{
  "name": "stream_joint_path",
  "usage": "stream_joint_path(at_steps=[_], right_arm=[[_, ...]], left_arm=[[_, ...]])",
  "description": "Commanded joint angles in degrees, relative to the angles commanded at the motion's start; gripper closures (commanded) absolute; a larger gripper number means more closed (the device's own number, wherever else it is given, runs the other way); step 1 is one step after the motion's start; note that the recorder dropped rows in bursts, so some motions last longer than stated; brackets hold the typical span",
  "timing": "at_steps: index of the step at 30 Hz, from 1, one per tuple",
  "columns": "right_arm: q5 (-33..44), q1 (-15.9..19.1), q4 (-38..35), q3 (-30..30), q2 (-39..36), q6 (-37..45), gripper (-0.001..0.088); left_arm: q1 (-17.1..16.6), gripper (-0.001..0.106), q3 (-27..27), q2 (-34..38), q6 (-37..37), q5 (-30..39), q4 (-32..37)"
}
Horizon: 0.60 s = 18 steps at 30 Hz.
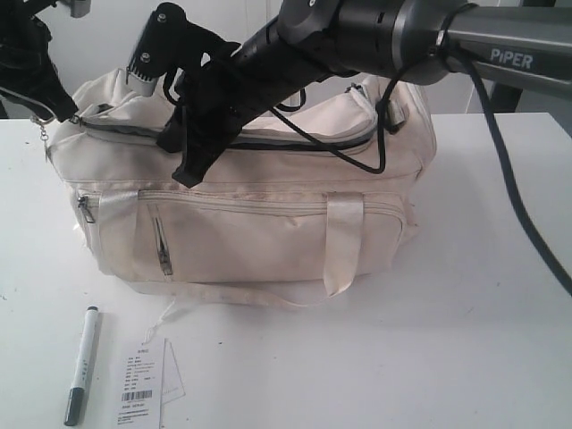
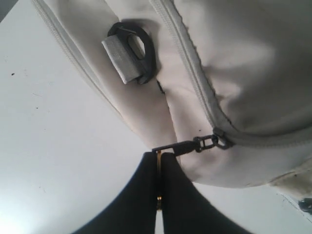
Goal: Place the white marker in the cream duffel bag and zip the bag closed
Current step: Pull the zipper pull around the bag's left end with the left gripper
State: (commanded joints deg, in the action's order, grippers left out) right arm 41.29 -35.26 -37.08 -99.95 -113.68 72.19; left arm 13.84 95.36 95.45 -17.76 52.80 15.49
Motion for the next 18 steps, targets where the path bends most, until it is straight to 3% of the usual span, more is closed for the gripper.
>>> stream_joint_path(at_steps=[14,18], right_arm=[[0.9,0.0,0.1,0.0,0.0,0.0,0.0868],[0.9,0.0,1.2,0.0,0.0,0.0,0.0868]], left_arm=[[0.0,0.105,0.0,3.2,0.2,-2.6,0.6],[0.0,0.105,0.0,3.2,4.5,-4.8,2.4]])
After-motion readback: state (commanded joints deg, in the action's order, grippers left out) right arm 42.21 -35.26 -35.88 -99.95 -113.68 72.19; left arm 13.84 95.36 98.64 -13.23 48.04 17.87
